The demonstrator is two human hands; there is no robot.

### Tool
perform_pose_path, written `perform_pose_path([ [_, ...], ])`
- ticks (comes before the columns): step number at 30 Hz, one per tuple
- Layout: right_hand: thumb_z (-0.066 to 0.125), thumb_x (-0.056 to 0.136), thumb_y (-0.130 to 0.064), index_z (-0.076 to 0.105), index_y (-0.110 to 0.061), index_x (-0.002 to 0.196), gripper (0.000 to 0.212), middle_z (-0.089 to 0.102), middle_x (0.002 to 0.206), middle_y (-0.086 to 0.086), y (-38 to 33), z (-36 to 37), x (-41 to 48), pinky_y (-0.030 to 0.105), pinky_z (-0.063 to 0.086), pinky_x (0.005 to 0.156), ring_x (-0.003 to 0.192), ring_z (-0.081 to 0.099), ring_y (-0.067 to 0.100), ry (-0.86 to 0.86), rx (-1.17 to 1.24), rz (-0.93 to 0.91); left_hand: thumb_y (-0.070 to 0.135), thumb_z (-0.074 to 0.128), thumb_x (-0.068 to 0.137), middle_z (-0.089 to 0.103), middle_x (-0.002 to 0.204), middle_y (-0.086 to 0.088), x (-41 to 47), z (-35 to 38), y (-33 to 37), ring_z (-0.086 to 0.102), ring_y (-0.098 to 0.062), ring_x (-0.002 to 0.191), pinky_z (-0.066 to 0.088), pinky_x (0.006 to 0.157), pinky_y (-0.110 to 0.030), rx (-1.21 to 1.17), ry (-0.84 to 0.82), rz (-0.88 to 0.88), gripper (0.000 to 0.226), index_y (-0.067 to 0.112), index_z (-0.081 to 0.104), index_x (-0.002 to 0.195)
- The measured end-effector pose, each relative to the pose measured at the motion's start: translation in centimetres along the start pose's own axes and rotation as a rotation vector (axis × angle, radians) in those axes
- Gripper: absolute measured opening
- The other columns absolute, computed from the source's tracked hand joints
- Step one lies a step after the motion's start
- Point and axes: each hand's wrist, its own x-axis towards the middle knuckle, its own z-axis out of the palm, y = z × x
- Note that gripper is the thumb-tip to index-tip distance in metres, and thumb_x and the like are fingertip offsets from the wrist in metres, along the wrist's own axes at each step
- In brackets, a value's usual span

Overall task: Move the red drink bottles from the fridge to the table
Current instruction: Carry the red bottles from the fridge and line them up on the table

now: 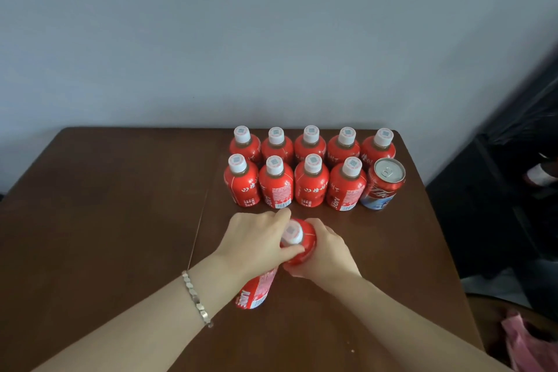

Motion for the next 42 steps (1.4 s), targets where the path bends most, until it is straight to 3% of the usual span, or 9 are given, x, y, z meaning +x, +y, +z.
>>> perform_pose_path([
  [7, 0.085, 0.062, -0.027, 0.044, -0.020, 0.129, 0.079, 0.058, 0.123, 0.004, -2.5, 3.8, 2.4, 0.030, 0.048, 0.092, 0.111, 0.059, 0.021, 0.245, 0.390, 0.196, 0.048, 0.060, 0.084, 0.057, 0.111, 0.000, 0.5, 1.4, -5.2, 0.061, -0.023, 0.095, 0.043, 0.072, -0.030, -0.098, 0.079, -0.215, 0.045, 0.014, 0.051, 0.112],
  [13, 0.083, 0.068, -0.023, 0.035, -0.017, 0.133, 0.080, 0.045, 0.131, 0.006, -4.6, 5.3, 3.6, 0.025, 0.036, 0.086, 0.117, 0.050, 0.023, 0.245, 0.461, 0.218, 0.025, 0.077, 0.073, 0.045, 0.119, -0.007, 0.6, 2.8, -7.7, 0.053, -0.025, 0.107, 0.043, 0.087, -0.030, -0.453, 0.244, -0.371, 0.059, 0.013, 0.048, 0.123],
  [17, 0.082, 0.069, -0.024, 0.034, -0.016, 0.132, 0.080, 0.044, 0.132, 0.008, -5.3, 5.8, 4.3, 0.025, 0.035, 0.084, 0.117, 0.050, 0.025, 0.256, 0.460, 0.239, 0.034, 0.080, 0.068, 0.061, 0.110, -0.004, 0.1, 4.7, -9.2, 0.059, -0.021, 0.104, 0.047, 0.080, -0.027, -0.764, 0.144, -0.591, 0.057, 0.012, 0.056, 0.115],
  [20, 0.082, 0.070, -0.025, 0.033, -0.016, 0.132, 0.080, 0.043, 0.134, 0.007, -5.5, 6.4, 4.3, 0.026, 0.036, 0.083, 0.117, 0.051, 0.026, 0.263, 0.462, 0.253, 0.024, 0.077, 0.075, 0.062, 0.116, 0.001, 0.1, 5.5, -9.3, 0.060, -0.016, 0.109, 0.046, 0.085, -0.023, -1.016, 0.133, -0.606, 0.059, 0.012, 0.051, 0.127],
  [23, 0.081, 0.072, -0.028, 0.031, -0.016, 0.134, 0.080, 0.041, 0.136, 0.007, -5.5, 6.3, 4.2, 0.028, 0.040, 0.084, 0.116, 0.053, 0.027, 0.238, 0.431, 0.248, 0.024, 0.073, 0.079, 0.054, 0.132, -0.001, 0.0, 6.4, -9.0, 0.054, -0.017, 0.119, 0.044, 0.103, -0.036, -1.047, 0.147, -0.583, 0.074, 0.014, 0.036, 0.141],
  [28, 0.075, 0.078, -0.034, 0.030, -0.013, 0.135, 0.076, 0.042, 0.137, 0.008, -4.7, 5.8, 4.4, 0.035, 0.044, 0.088, 0.117, 0.054, 0.032, 0.151, 0.264, 0.220, 0.021, 0.068, 0.084, 0.044, 0.140, -0.004, 0.1, 7.0, -8.7, 0.049, -0.021, 0.125, 0.041, 0.106, -0.040, -1.081, 0.115, -0.598, 0.078, 0.015, 0.021, 0.146],
  [34, 0.063, 0.087, -0.033, 0.034, -0.006, 0.131, 0.059, 0.048, 0.135, 0.012, -3.4, 5.0, 4.0, 0.035, 0.044, 0.091, 0.121, 0.052, 0.030, 0.044, 0.141, 0.271, 0.025, 0.065, 0.087, 0.043, 0.131, -0.004, 0.9, 6.2, -6.7, 0.053, -0.031, 0.114, 0.055, 0.076, -0.036, -1.293, 0.022, -0.813, 0.075, 0.025, 0.015, 0.142],
  [40, 0.062, 0.084, -0.017, 0.000, -0.001, 0.149, 0.092, 0.035, 0.147, 0.015, -4.0, 3.1, 3.7, 0.035, 0.039, 0.105, 0.134, 0.039, 0.030, -0.120, -0.003, 0.190, 0.037, 0.064, 0.085, 0.039, 0.143, -0.015, 0.7, 5.6, -6.0, 0.049, -0.034, 0.121, 0.051, 0.091, -0.044, -1.092, 0.034, -0.909, 0.096, 0.013, -0.003, 0.149],
  [42, 0.061, 0.085, -0.018, 0.003, 0.001, 0.149, 0.088, 0.030, 0.149, 0.017, -4.4, 2.5, 2.9, 0.035, 0.038, 0.103, 0.135, 0.038, 0.030, -0.133, -0.054, 0.183, 0.041, 0.065, 0.083, 0.040, 0.139, -0.018, -0.3, 4.8, -5.5, 0.051, -0.034, 0.119, 0.049, 0.094, -0.045, -0.955, -0.009, -0.918, 0.092, 0.006, 0.009, 0.147],
])
